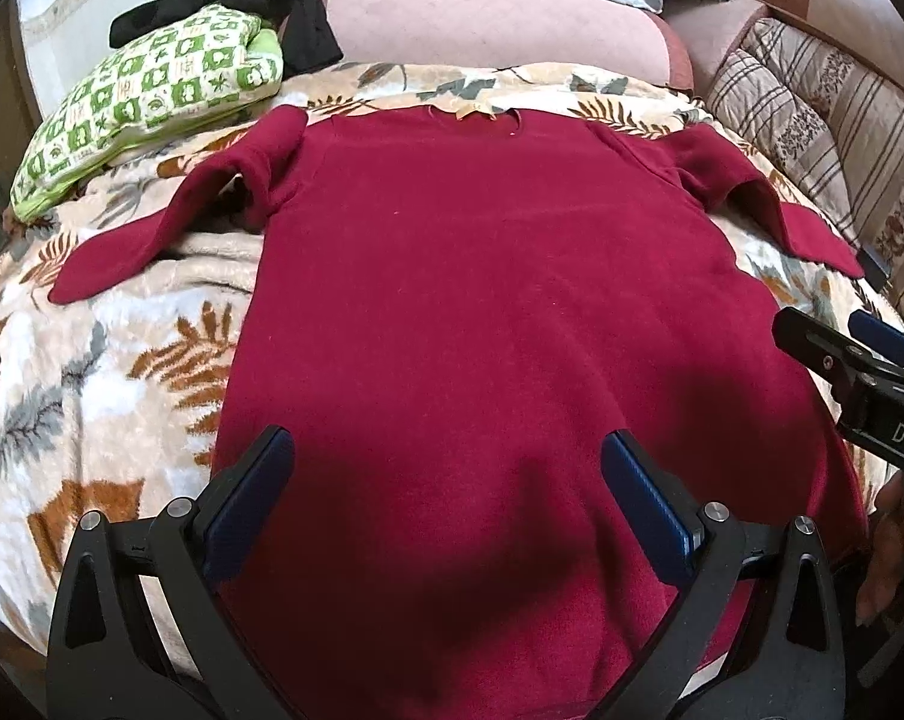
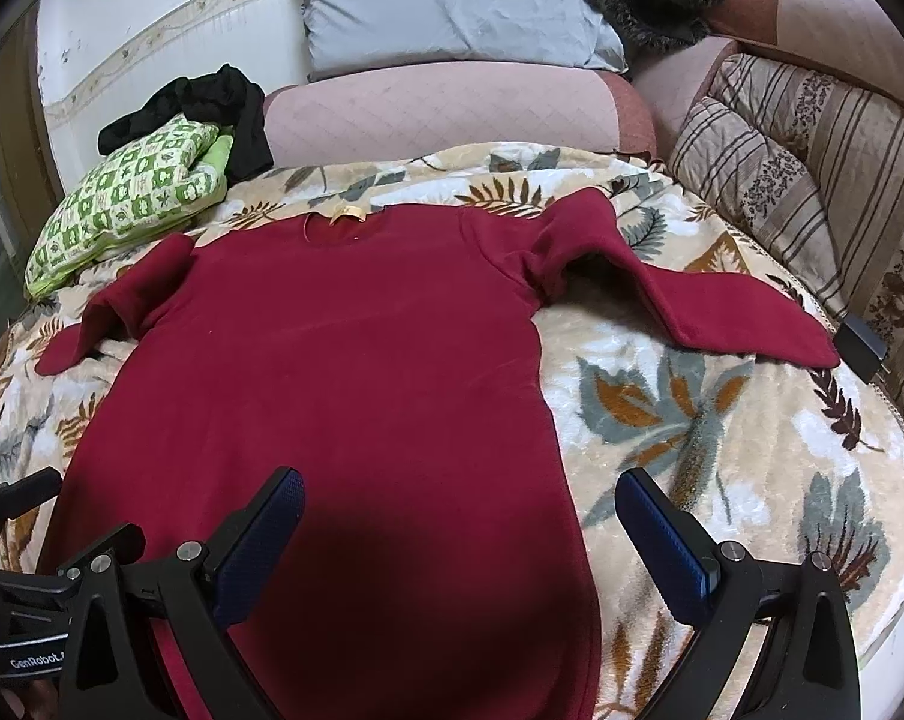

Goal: Fold small clothes

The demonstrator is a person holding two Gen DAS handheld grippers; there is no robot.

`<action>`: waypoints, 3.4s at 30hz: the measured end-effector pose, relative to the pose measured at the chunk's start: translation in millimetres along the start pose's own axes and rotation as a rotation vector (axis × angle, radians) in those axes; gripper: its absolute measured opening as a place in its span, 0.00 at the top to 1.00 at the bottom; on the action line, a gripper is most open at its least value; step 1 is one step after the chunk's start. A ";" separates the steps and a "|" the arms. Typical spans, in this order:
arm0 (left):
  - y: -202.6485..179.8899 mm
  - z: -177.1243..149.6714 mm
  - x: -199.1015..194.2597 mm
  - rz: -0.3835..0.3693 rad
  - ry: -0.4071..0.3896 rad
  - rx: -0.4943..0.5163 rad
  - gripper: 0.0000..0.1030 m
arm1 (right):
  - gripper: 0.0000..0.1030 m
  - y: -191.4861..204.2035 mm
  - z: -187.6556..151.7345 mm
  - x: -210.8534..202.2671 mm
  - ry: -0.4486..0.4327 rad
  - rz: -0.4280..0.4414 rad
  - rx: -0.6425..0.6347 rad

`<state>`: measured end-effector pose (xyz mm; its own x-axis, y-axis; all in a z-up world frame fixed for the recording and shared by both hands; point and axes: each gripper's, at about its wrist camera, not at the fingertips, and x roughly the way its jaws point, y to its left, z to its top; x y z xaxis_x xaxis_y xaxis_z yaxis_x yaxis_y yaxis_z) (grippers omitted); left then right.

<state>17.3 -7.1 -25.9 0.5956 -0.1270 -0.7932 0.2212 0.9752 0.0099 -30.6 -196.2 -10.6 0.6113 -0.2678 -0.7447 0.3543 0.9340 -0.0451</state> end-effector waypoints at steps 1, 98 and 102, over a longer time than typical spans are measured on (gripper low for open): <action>-0.1 -0.4 -0.1 0.014 -0.003 0.001 0.00 | 0.00 0.3 0.5 0.8 0.004 0.007 0.007; 8.1 -8.9 24.0 0.168 0.099 0.002 0.00 | 0.00 -1.7 -3.6 -1.2 -0.029 -0.080 -0.028; 8.1 -8.9 24.0 0.167 0.098 0.001 0.00 | 0.00 -1.4 -3.4 -1.4 -0.030 -0.081 -0.028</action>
<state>26.5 -0.7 -50.2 0.5457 0.0552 -0.8361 0.1266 0.9809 0.1474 -34.4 -196.4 -11.8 0.6025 -0.3495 -0.7175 0.3838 0.9151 -0.1235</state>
